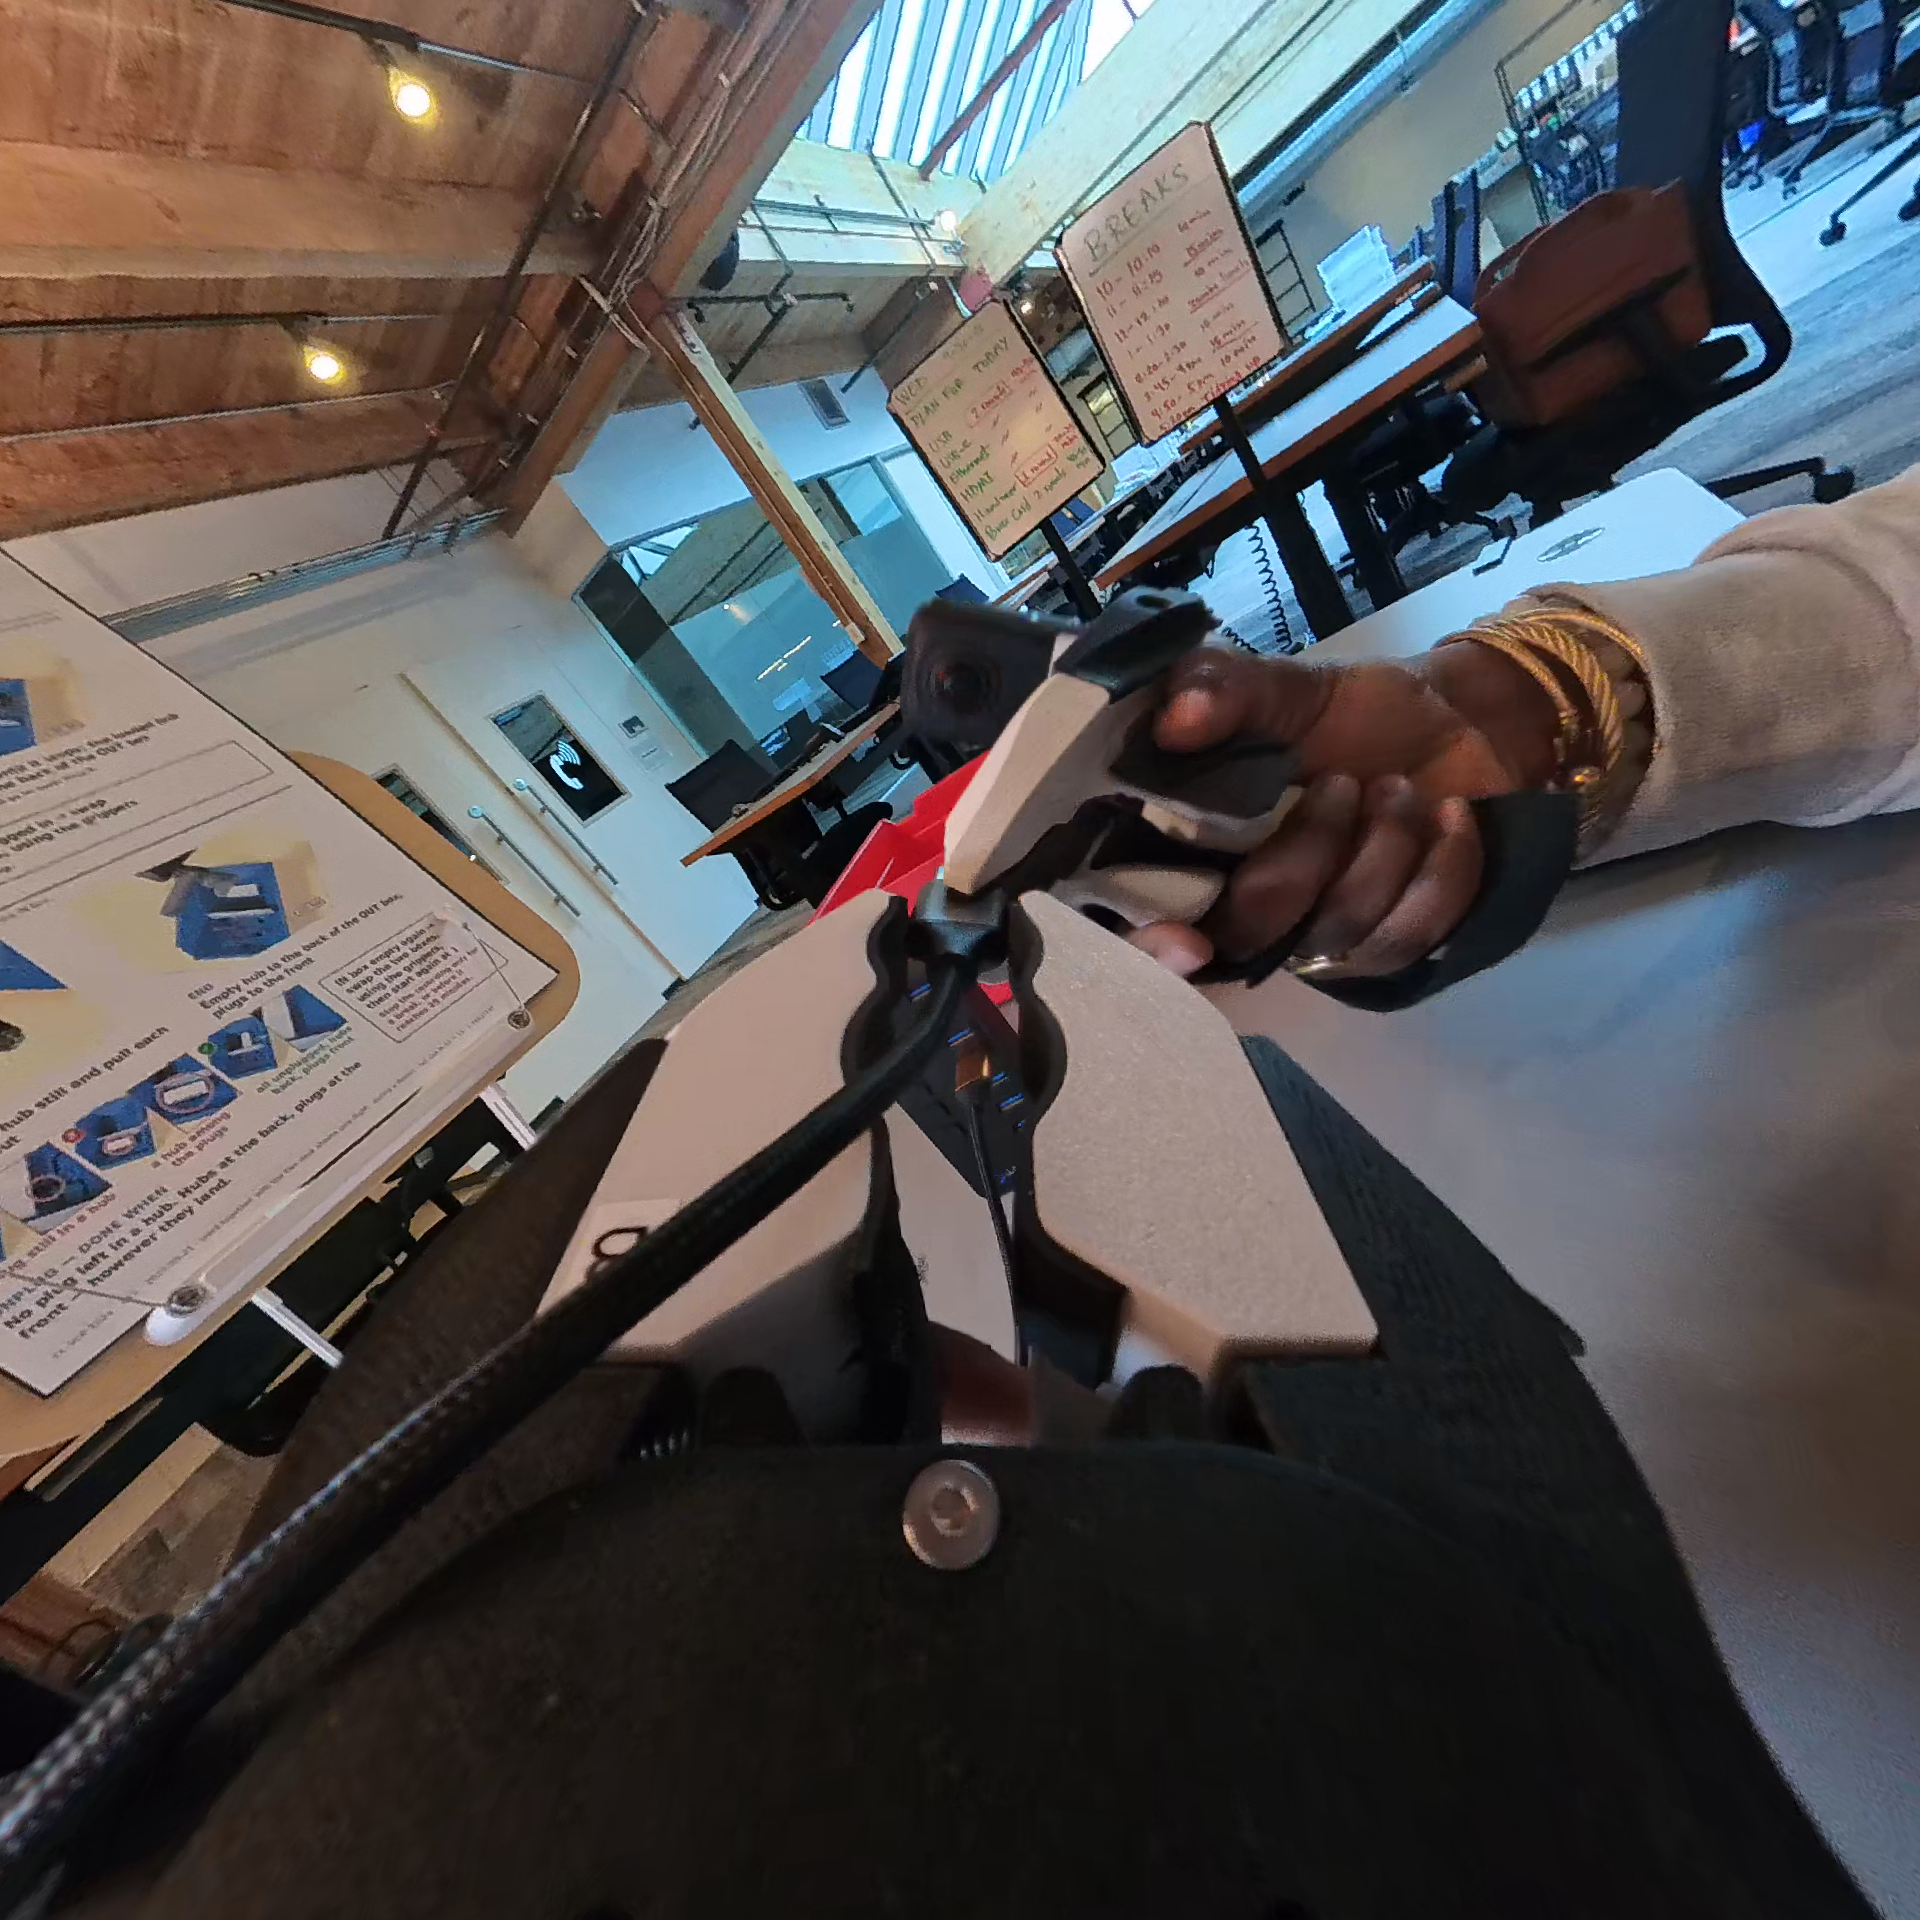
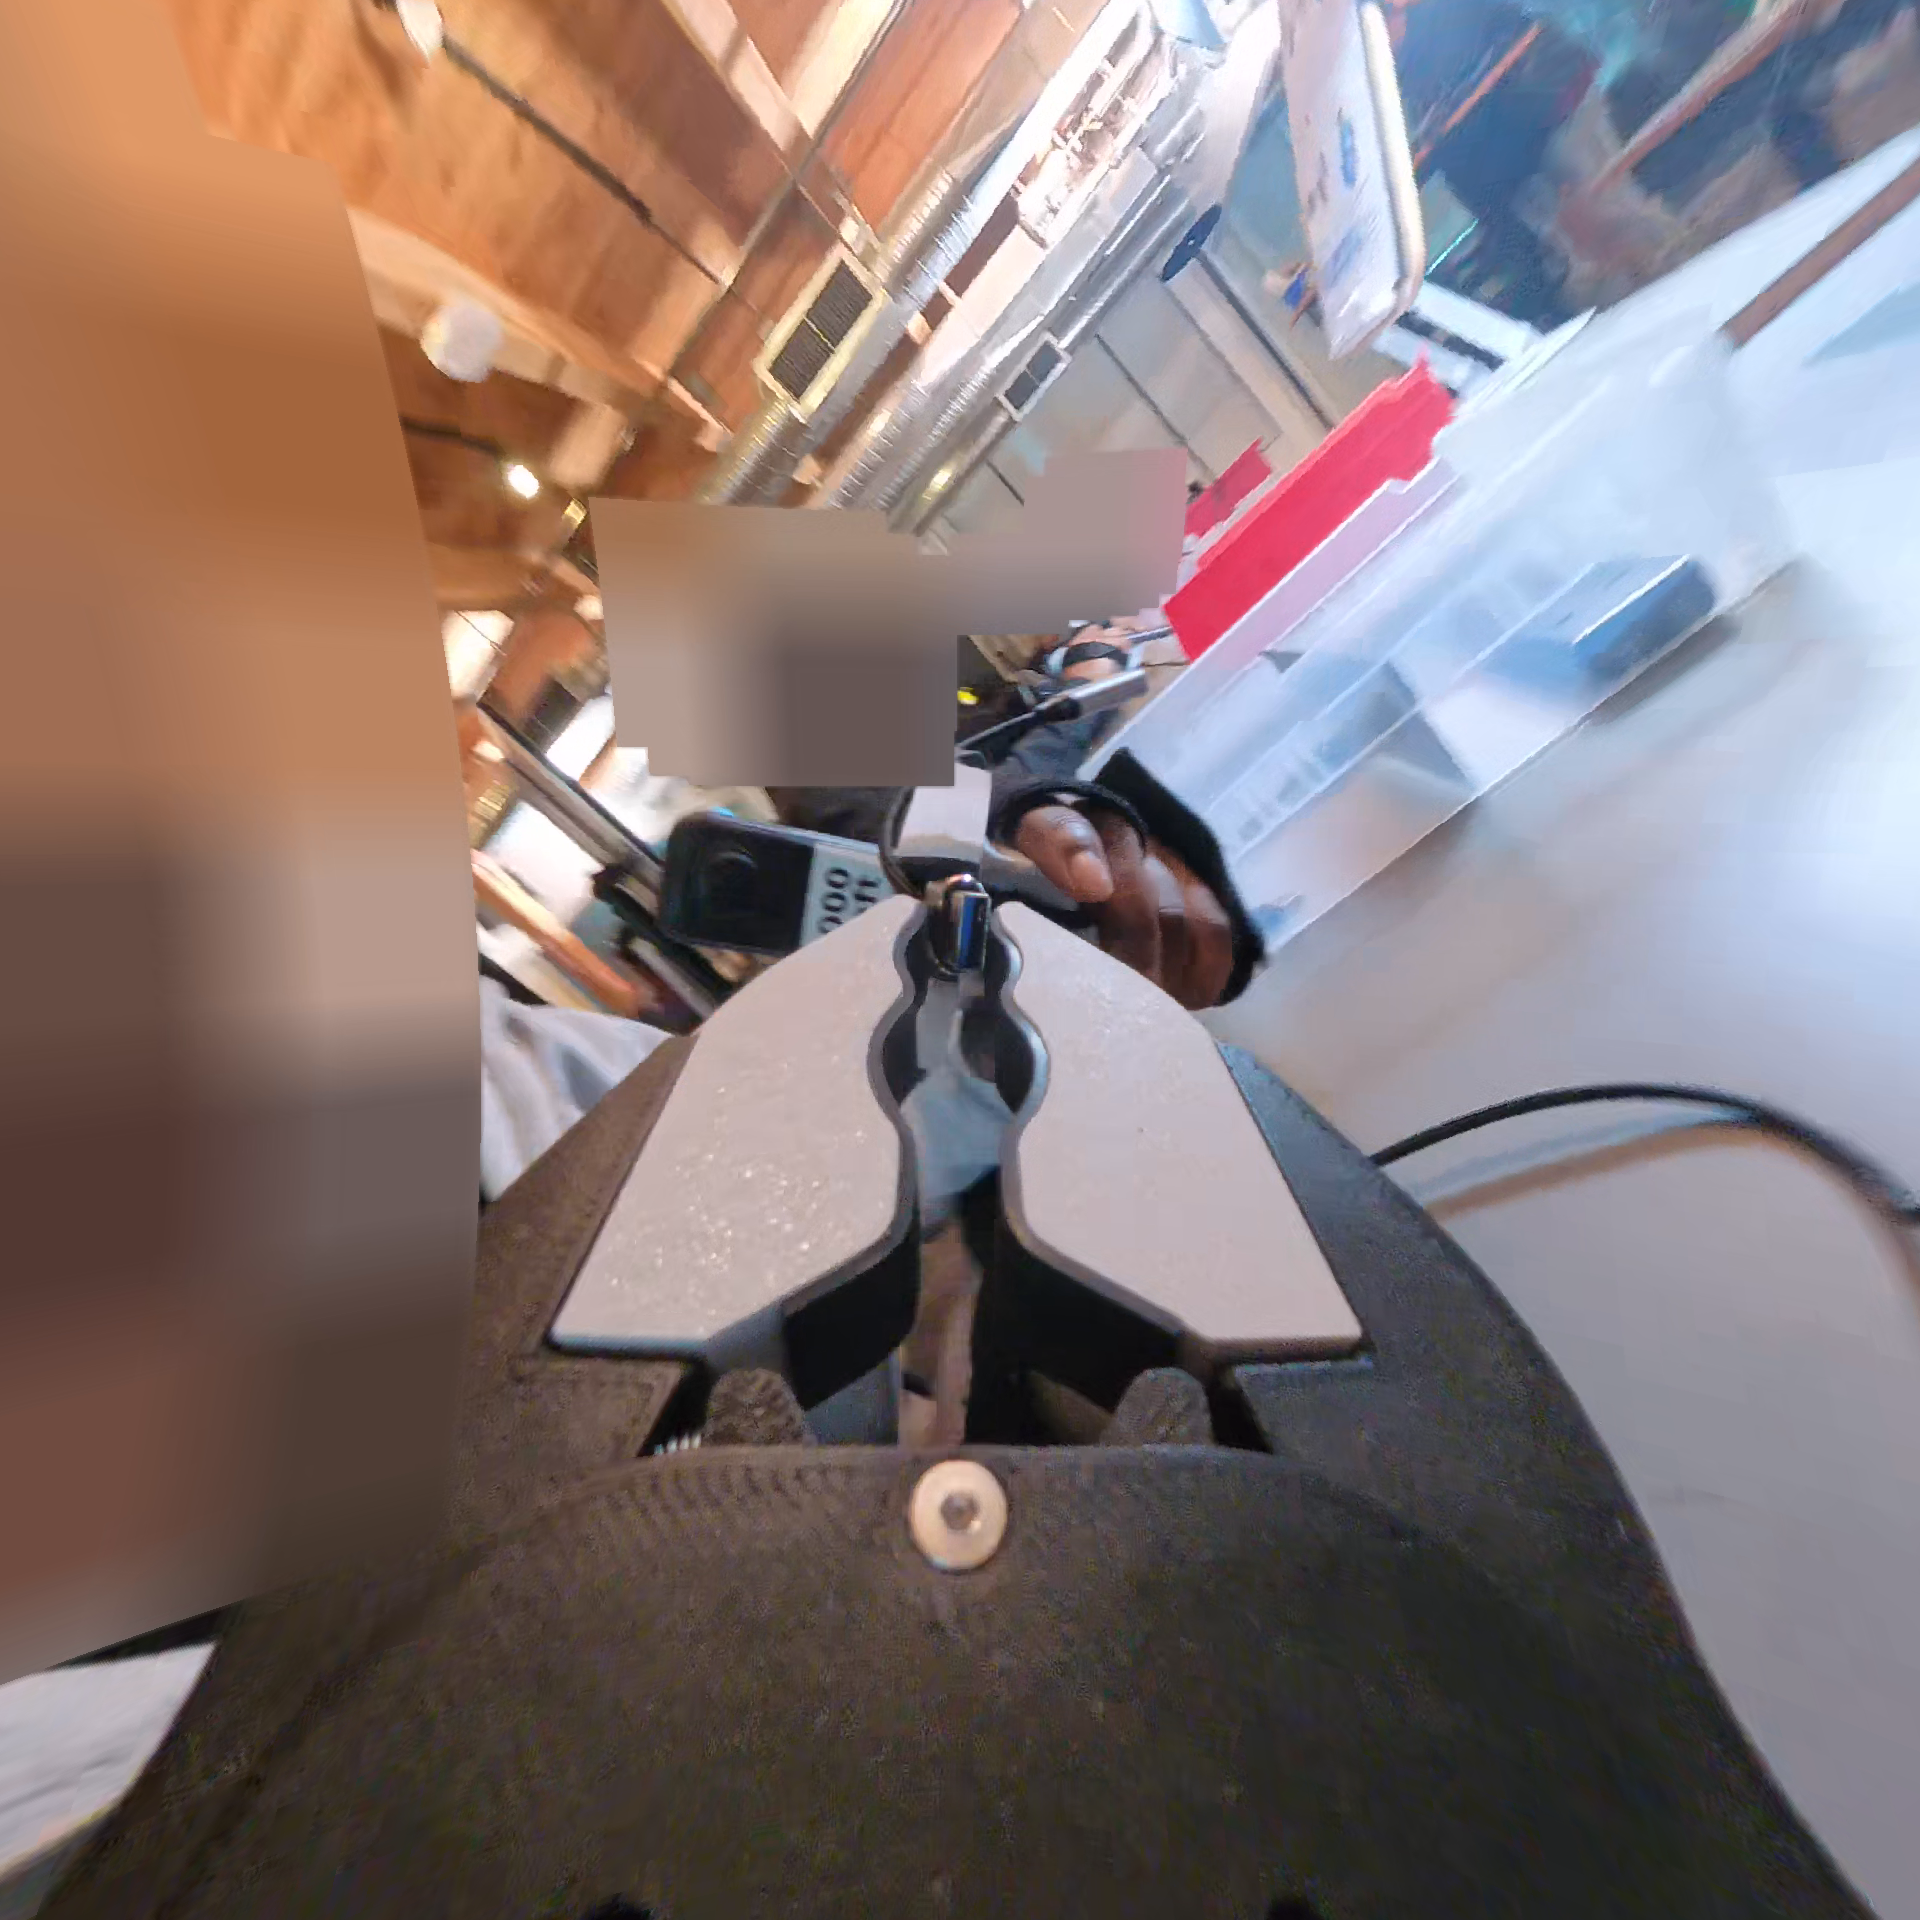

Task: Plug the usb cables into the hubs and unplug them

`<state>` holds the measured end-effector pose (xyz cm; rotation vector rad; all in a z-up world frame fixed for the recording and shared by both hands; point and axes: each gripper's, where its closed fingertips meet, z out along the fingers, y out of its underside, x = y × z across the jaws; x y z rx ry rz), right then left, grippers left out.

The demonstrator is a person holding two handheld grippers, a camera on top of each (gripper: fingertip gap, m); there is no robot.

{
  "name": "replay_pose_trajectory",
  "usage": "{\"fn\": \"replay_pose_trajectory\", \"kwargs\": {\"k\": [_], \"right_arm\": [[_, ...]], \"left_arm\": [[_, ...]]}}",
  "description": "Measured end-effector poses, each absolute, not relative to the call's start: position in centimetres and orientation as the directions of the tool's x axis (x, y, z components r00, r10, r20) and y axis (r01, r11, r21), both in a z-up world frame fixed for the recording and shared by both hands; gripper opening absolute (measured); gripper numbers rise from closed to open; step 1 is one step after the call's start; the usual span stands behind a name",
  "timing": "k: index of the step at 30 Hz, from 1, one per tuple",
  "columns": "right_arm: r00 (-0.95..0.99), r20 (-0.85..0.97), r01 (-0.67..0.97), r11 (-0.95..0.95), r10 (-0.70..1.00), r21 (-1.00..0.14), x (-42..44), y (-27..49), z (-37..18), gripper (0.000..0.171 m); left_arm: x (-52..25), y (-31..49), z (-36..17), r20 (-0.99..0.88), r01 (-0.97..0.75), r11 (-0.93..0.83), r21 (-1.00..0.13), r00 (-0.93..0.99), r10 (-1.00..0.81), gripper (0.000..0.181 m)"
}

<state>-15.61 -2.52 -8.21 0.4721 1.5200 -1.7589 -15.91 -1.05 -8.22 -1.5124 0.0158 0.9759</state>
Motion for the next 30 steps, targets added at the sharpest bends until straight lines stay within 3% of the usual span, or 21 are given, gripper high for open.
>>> {"fn": "replay_pose_trajectory", "kwargs": {"k": [3,5,7,9,12,20,28,29,30], "right_arm": [[-0.85,-0.502,0.522,-0.121,-0.16,-0.844,-16.7,-2.0,-7.6,0.019],[-0.93,-0.33,0.282,-0.259,0.163,-0.924,-20.5,0.0,-6.8,0.044],[-0.813,-0.183,0.0,-0.313,0.553,-0.95,-24.8,4.4,-5.7,0.049],[-0.659,-0.086,-0.122,-0.218,0.747,-0.968,-27.3,7.5,-6.0,0.05],[-0.615,-0.027,0.023,-0.016,0.788,-1.0,-29.6,7.5,-9.7,0.067],[-0.705,0.019,0.286,0.308,0.709,-0.907,-29.3,5.4,-18.1,0.061],[-0.67,0.181,0.286,0.475,0.72,-0.832,-30.9,5.2,-21.6,0.058],[-0.662,0.212,0.273,0.495,0.719,-0.825,-31.3,5.0,-21.7,0.056],[-0.644,0.249,0.255,0.51,0.723,-0.821,-31.8,4.8,-21.6,0.043]], "left_arm": [[-16.3,-1.3,-7.6,-0.514,-0.508,-0.19,-0.84,0.632,0.58,0.018],[-17.2,-2.3,-6.9,-0.452,-0.477,-0.157,-0.865,0.604,0.657,0.018],[-18.4,-4.0,-6.2,-0.355,-0.425,-0.099,-0.9,0.581,0.733,0.018],[-19.4,-5.2,-6.2,-0.248,-0.351,-0.034,-0.936,0.587,0.771,0.018],[-20.3,-6.0,-6.8,-0.163,-0.275,0.005,-0.961,0.584,0.795,0.018],[-20.4,-5.7,-7.1,-0.16,-0.259,-0.006,-0.966,0.578,0.8,0.019],[-20.4,-5.3,-7.4,-0.136,-0.235,0.013,-0.972,0.604,0.785,0.019],[-20.4,-5.2,-7.6,-0.133,-0.23,0.013,-0.973,0.608,0.782,0.019],[-20.5,-5.0,-7.7,-0.129,-0.223,0.014,-0.975,0.613,0.78,0.019]]}}
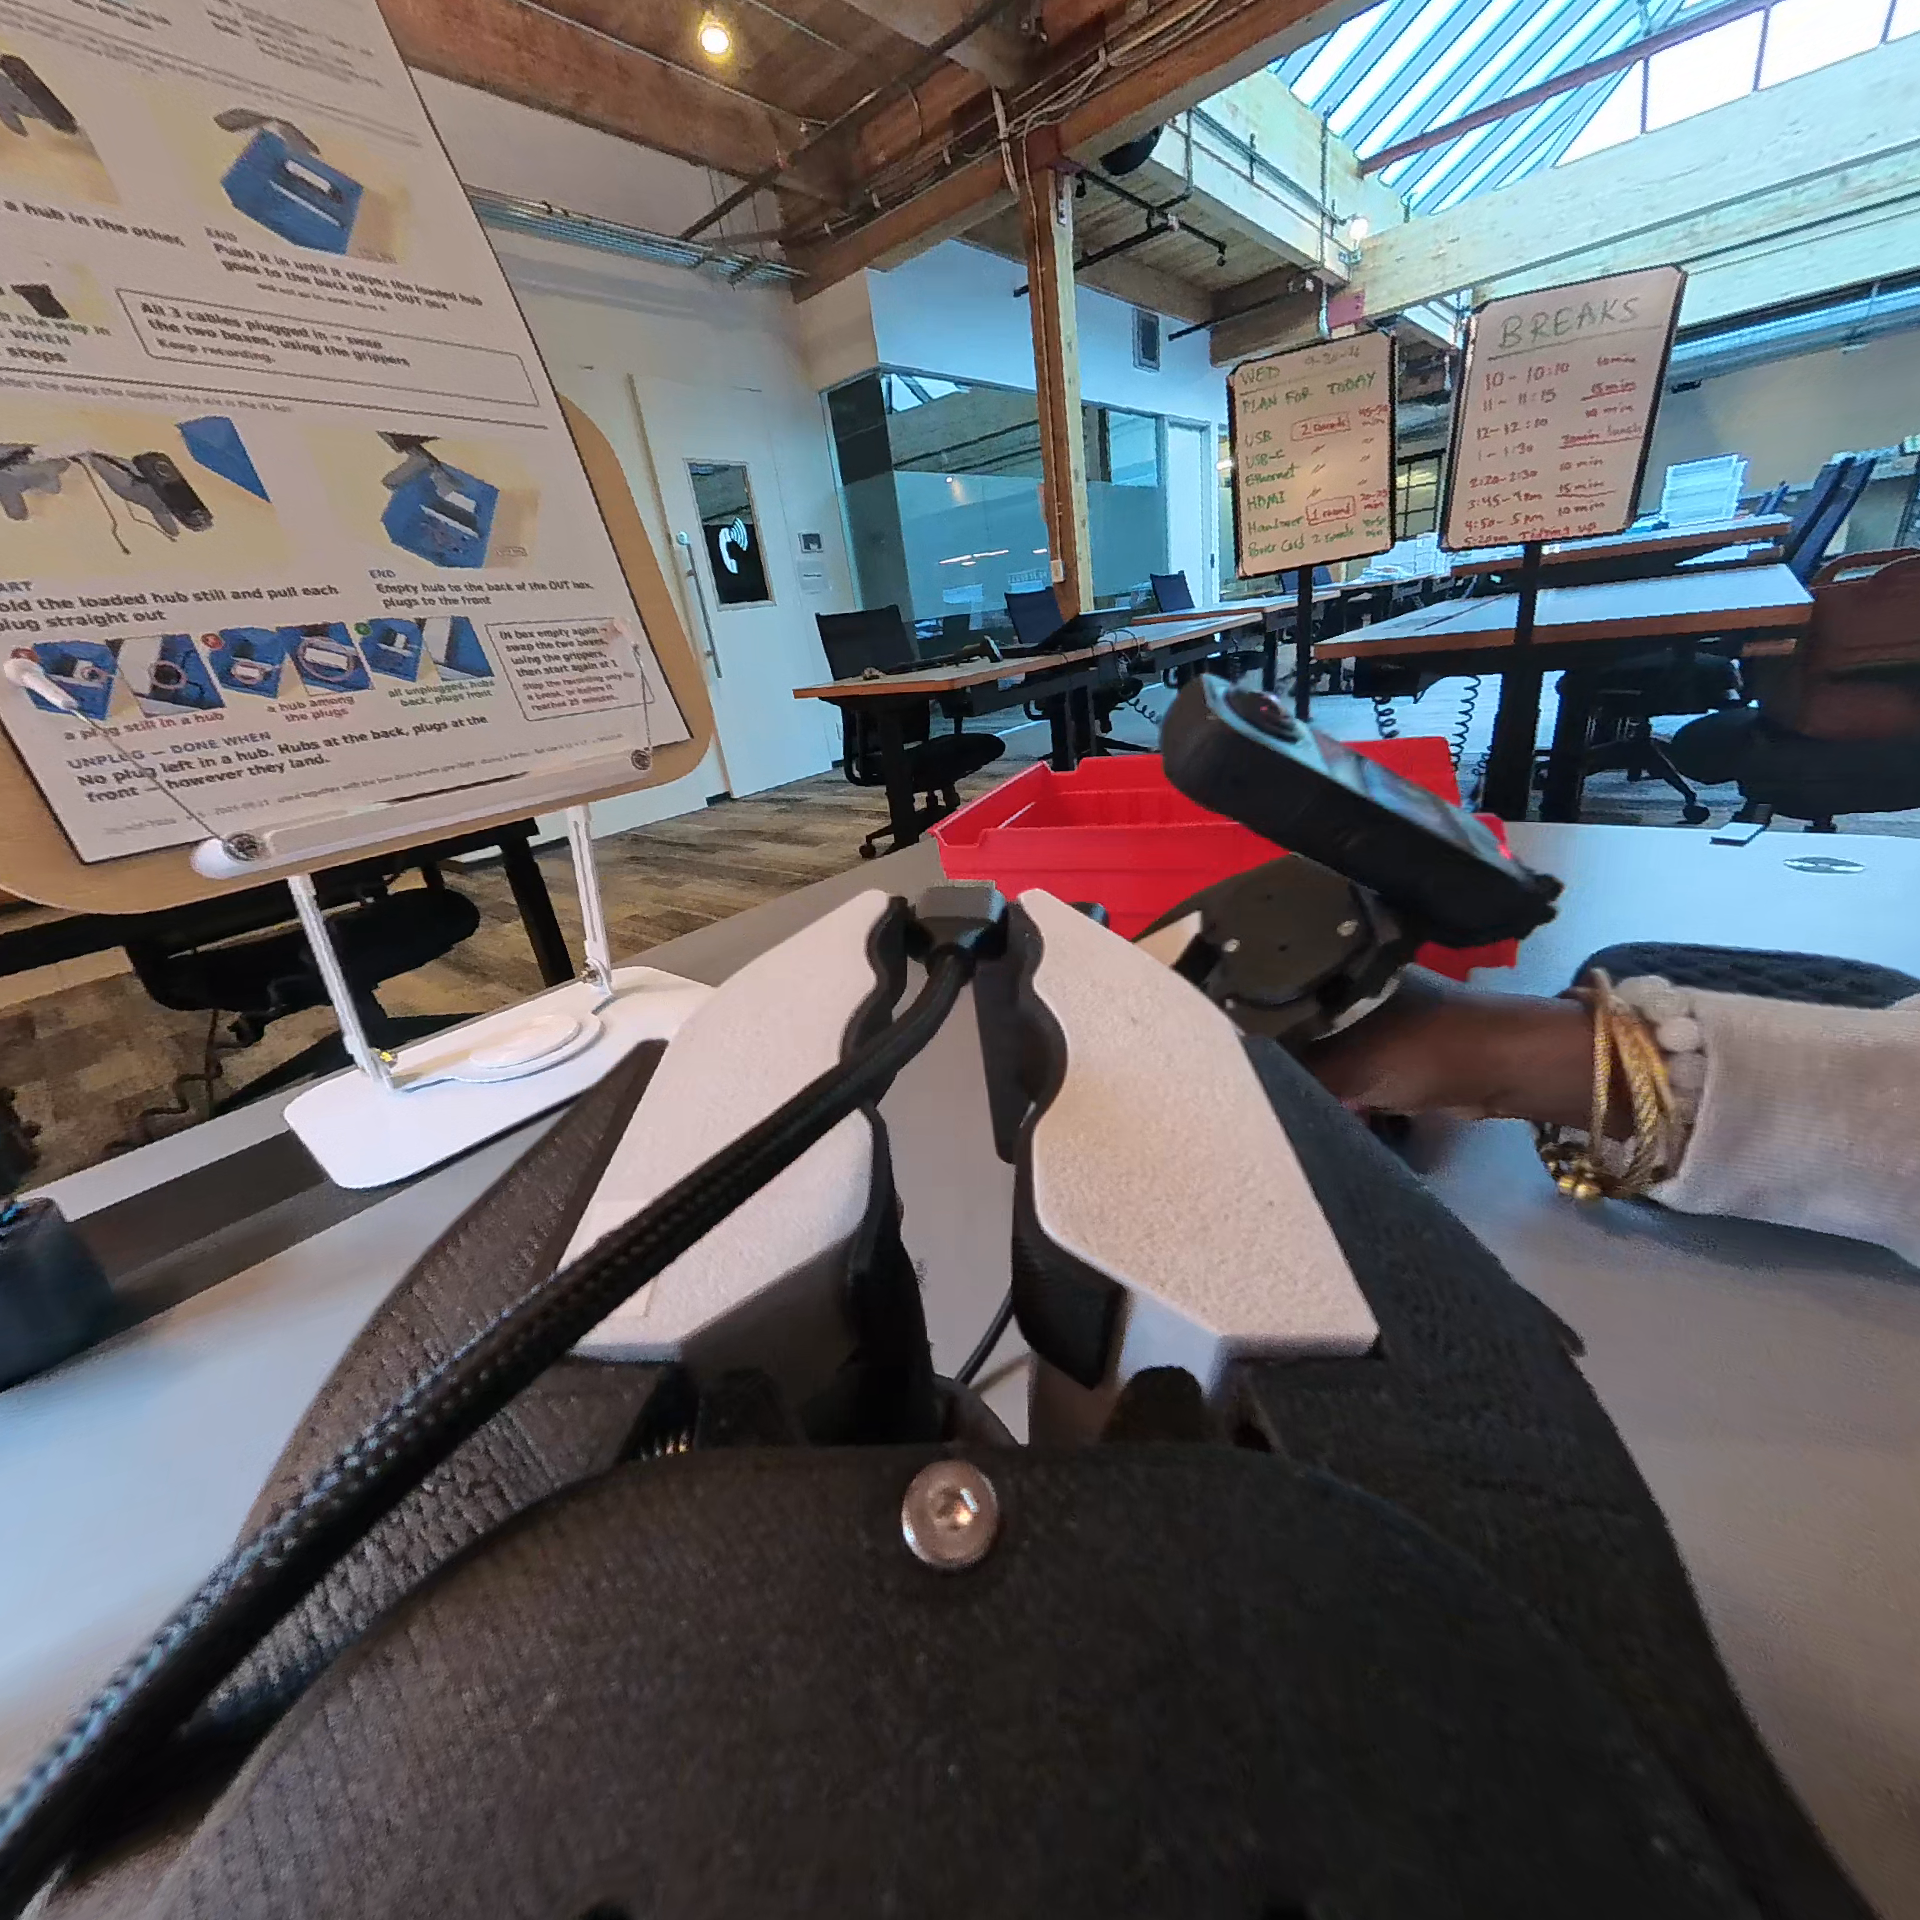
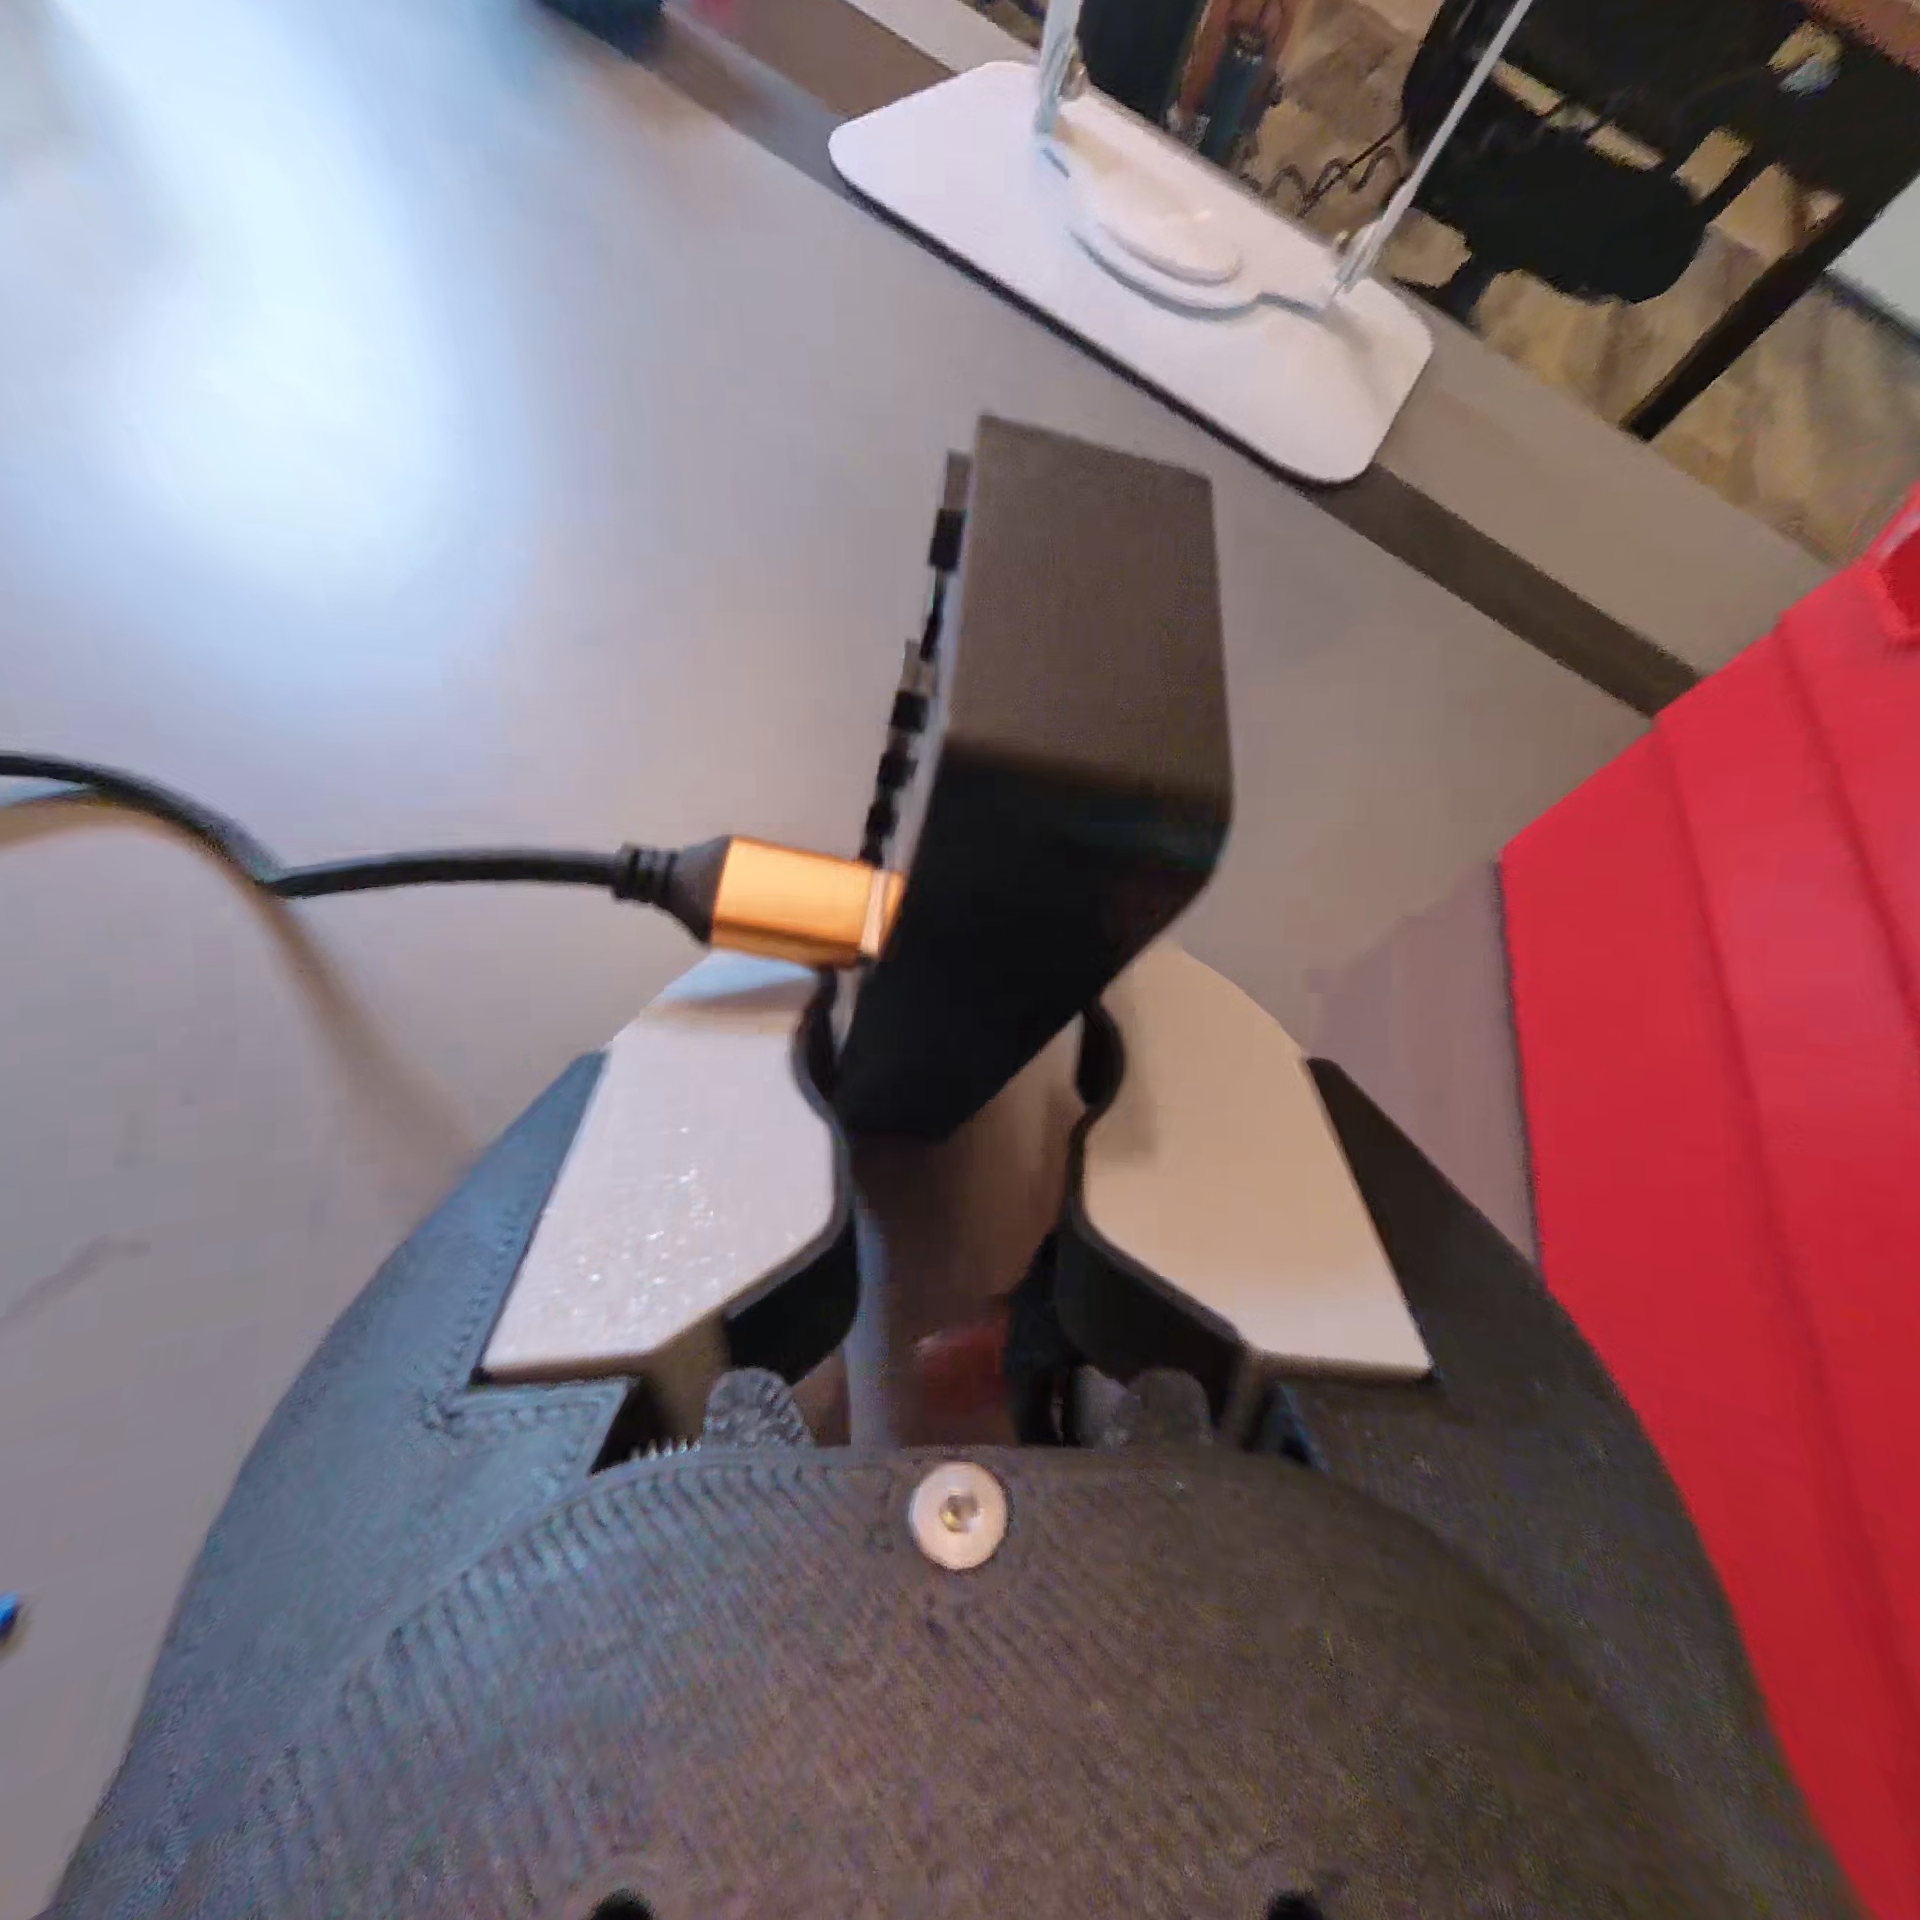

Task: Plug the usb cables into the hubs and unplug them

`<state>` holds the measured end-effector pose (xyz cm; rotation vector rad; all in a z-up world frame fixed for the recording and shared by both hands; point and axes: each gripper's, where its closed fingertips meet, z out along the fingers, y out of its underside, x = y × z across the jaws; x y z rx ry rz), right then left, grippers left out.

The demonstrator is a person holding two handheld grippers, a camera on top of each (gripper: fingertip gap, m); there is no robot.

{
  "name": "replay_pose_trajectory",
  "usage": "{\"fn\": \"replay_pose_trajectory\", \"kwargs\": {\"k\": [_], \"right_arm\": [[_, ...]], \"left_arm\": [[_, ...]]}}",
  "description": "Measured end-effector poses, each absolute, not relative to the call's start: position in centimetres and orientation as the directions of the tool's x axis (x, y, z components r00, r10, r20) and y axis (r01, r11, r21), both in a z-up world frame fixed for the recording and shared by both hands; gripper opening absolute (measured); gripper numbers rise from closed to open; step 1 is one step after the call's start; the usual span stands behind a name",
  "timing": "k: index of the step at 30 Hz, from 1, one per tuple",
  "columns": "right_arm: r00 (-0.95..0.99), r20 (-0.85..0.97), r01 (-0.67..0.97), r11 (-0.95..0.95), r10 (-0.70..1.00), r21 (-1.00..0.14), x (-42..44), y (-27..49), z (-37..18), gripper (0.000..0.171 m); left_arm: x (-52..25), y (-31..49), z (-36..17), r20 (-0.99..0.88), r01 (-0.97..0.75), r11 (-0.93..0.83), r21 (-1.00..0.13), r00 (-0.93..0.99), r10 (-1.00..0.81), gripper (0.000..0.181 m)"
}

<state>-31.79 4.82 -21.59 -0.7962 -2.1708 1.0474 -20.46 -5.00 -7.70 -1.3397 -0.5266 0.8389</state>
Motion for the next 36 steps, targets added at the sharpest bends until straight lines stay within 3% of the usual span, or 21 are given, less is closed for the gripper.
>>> {"fn": "replay_pose_trajectory", "kwargs": {"k": [4,8,16,19,36], "right_arm": [[-0.635,0.269,0.169,0.47,0.724,-0.866,-31.6,3.7,-20.1,0.03],[-0.69,0.137,0.1,0.281,0.71,-0.954,-29.3,1.1,-17.0,0.029],[-0.705,0.114,-0.023,0.138,0.7,-0.99,-27.4,-0.2,-14.0,0.029],[-0.715,0.077,-0.015,0.094,0.695,-0.995,-26.9,-0.5,-13.6,0.029],[-0.767,0.044,-0.043,0.017,0.64,-0.999,-25.1,-2.1,-12.6,0.029]], "left_arm": [[-20.7,-4.2,-8.4,-0.099,-0.179,0.018,-0.984,0.62,0.778,0.019],[-21.2,-2.8,-9.2,-0.1,-0.137,-0.02,-0.99,0.603,0.792,0.019],[-21.5,-1.0,-9.7,-0.025,-0.048,0.006,-0.999,0.608,0.793,0.019],[-21.8,-1.0,-9.9,-0.09,-0.077,-0.056,-0.995,0.578,0.811,0.019],[-20.4,-0.3,-8.2,-0.196,-0.257,-0.05,-0.965,0.584,0.787,0.019]]}}
